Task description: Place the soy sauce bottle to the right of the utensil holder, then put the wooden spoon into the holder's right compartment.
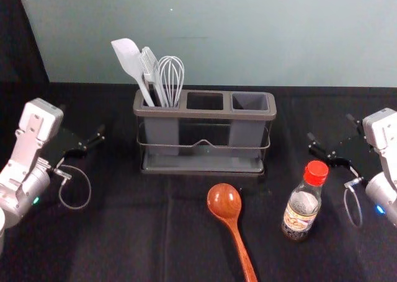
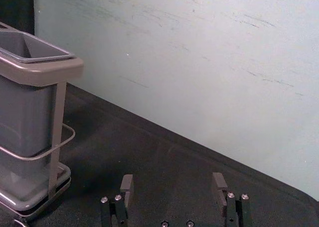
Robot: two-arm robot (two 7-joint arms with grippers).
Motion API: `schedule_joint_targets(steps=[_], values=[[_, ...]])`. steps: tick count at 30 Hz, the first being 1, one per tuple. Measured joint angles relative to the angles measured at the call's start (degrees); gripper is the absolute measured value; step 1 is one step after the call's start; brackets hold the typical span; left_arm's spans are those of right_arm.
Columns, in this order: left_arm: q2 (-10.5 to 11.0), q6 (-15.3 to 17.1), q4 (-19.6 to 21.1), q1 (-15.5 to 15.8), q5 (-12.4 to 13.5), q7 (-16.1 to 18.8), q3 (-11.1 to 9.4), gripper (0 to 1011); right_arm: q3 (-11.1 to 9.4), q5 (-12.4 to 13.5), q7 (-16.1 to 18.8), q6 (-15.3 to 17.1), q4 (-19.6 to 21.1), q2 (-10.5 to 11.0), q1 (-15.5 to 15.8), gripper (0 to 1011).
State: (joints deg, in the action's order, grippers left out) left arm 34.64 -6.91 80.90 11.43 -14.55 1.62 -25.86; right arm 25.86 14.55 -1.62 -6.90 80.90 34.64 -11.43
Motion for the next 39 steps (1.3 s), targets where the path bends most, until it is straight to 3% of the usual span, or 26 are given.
schedule_joint_targets(steps=[35,39], values=[[0.0,0.0,0.0,0.0,0.0,0.0,0.0,1005,0.0,0.0,0.0,0.0,0.0,0.0,0.0,1003],[0.0,0.0,0.0,0.0,0.0,0.0,0.0,1005,-0.8,-1.1,-0.5,0.3,1.9,0.8,1.4,1003]])
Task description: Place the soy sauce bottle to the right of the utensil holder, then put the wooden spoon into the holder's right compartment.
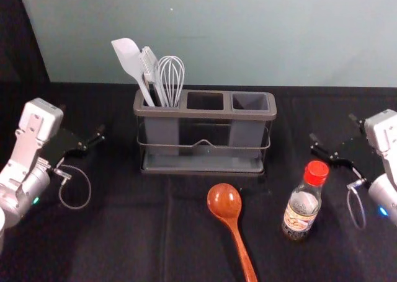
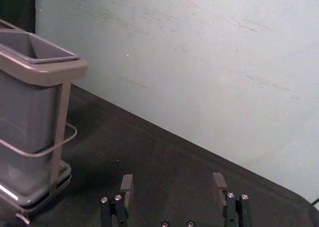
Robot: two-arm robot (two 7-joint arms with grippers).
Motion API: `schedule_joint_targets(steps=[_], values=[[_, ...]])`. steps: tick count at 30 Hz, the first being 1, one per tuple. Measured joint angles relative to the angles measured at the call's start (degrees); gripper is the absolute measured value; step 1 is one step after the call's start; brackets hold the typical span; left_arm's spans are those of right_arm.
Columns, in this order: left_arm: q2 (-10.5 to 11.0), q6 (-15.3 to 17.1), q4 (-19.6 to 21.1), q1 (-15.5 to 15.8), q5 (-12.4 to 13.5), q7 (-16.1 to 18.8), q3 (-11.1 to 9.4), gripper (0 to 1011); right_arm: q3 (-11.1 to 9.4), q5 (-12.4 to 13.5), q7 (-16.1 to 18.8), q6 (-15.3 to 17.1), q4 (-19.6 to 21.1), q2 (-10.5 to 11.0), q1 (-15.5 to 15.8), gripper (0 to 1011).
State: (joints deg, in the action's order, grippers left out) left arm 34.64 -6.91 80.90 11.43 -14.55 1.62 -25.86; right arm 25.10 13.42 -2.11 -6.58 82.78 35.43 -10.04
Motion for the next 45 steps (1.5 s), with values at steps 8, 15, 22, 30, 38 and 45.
schedule_joint_targets(steps=[8,15,22,30,38,45], values=[[0.0,0.0,0.0,0.0,0.0,0.0,0.0,1005,-3.1,-1.0,-0.7,0.7,7.1,3.9,6.3,1003],[0.0,0.0,0.0,0.0,0.0,0.0,0.0,1005,-7.9,2.0,1.5,-0.3,14.8,9.6,14.2,1003],[0.0,0.0,0.0,0.0,0.0,0.0,0.0,1005,-13.5,8.1,4.7,-3.6,19.3,13.1,21.8,1003],[0.0,0.0,0.0,0.0,0.0,0.0,0.0,1005,-21.2,20.0,12.6,-6.6,24.0,16.9,32.0,1003],[0.0,0.0,0.0,0.0,0.0,0.0,0.0,1005,-25.7,27.9,19.6,-6.4,27.5,18.6,38.6,1003],[0.0,0.0,0.0,0.0,0.0,0.0,0.0,1005,-22.4,26.4,21.6,-5.5,28.2,17.3,36.0,1003]])
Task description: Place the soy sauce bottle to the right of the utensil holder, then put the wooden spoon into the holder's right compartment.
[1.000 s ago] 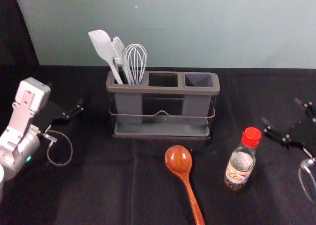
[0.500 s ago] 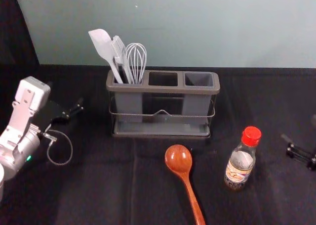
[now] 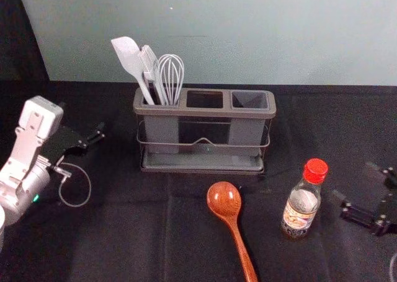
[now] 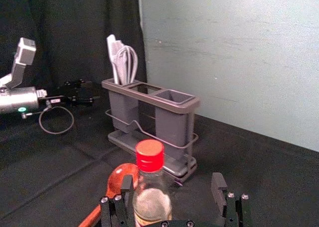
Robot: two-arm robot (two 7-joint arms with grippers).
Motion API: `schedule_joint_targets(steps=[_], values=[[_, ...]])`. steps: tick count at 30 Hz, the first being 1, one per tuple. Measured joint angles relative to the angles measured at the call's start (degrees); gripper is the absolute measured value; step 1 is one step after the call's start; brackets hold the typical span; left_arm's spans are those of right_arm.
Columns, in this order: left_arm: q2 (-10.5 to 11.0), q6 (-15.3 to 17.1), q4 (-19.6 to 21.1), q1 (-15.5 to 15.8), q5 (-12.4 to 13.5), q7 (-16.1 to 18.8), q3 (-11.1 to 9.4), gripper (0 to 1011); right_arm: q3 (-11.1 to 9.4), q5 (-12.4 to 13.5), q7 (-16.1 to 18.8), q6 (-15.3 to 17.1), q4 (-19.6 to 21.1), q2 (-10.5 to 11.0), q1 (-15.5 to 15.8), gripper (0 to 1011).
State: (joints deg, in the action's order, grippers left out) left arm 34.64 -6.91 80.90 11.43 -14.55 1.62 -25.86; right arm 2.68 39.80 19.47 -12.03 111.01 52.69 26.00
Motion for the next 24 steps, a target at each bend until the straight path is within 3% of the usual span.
schedule_joint_targets(steps=[8,15,24], values=[[0.0,0.0,0.0,0.0,0.0,0.0,0.0,1005,5.0,-4.7,-0.4,1.2,-1.7,-4.1,-6.5,1003],[0.0,0.0,0.0,0.0,0.0,0.0,0.0,1005,9.0,-7.7,-0.7,2.4,-5.2,-9.2,-12.7,1002],[0.0,0.0,0.0,0.0,0.0,0.0,0.0,1005,10.7,-9.3,-0.7,2.5,-7.2,-13.2,-15.7,1003]])
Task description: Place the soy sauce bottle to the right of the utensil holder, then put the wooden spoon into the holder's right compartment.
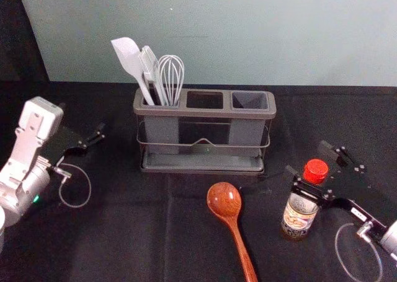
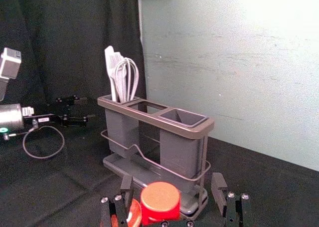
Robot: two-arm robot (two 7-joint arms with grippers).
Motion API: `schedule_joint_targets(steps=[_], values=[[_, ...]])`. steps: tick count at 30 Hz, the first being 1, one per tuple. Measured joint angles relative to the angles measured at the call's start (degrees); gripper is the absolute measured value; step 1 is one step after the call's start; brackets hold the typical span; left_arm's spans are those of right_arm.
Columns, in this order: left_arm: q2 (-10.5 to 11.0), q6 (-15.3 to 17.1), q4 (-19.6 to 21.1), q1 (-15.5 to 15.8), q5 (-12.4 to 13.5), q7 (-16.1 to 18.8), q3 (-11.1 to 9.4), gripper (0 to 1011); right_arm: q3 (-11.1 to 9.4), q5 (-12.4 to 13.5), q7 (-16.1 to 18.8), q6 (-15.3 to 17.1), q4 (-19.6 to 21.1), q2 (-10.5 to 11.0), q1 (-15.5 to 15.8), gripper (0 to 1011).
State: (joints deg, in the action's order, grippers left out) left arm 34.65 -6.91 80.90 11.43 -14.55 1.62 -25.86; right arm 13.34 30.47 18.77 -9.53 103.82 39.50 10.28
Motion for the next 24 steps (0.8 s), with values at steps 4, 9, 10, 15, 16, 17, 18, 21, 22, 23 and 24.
schedule_joint_targets(steps=[4,9,10,15,16,17,18,21,22,23,24], values=[[0.0,0.0,0.0,0.0,0.0,0.0,0.0,1005,0.2,-0.3,0.6,0.2,-0.4,-0.9,-0.4,1002],[0.0,0.0,0.0,0.0,0.0,0.0,0.0,1005,-0.1,-0.5,1.2,0.3,-0.5,-1.6,-0.3,964],[0.0,0.0,0.0,0.0,0.0,0.0,0.0,1005,-0.4,-0.6,1.3,0.4,-0.3,-1.7,0.0,950],[0.0,0.0,0.0,0.0,0.0,0.0,0.0,1005,-1.4,-0.8,1.5,0.6,0.2,-1.8,0.8,826],[0.0,0.0,0.0,0.0,0.0,0.0,0.0,1005,-1.5,-0.9,1.5,0.7,0.3,-1.9,0.9,790],[0.0,0.0,0.0,0.0,0.0,0.0,0.0,1005,-1.7,-1.0,1.6,0.7,0.4,-2.0,1.1,760],[0.0,0.0,0.0,0.0,0.0,0.0,0.0,1005,-1.8,-1.1,1.6,0.8,0.4,-2.0,1.2,736],[0.0,0.0,0.0,0.0,0.0,0.0,0.0,1005,-2.0,-1.2,2.1,1.1,0.4,-2.4,1.3,640],[0.0,0.0,0.0,0.0,0.0,0.0,0.0,1005,-2.1,-1.2,2.2,1.1,0.4,-2.4,1.4,625],[0.0,0.0,0.0,0.0,0.0,0.0,0.0,1005,-2.3,-1.2,2.5,1.3,0.5,-2.6,1.4,565],[0.0,0.0,0.0,0.0,0.0,0.0,0.0,1005,-2.3,-1.2,2.5,1.4,0.5,-2.7,1.4,539]])
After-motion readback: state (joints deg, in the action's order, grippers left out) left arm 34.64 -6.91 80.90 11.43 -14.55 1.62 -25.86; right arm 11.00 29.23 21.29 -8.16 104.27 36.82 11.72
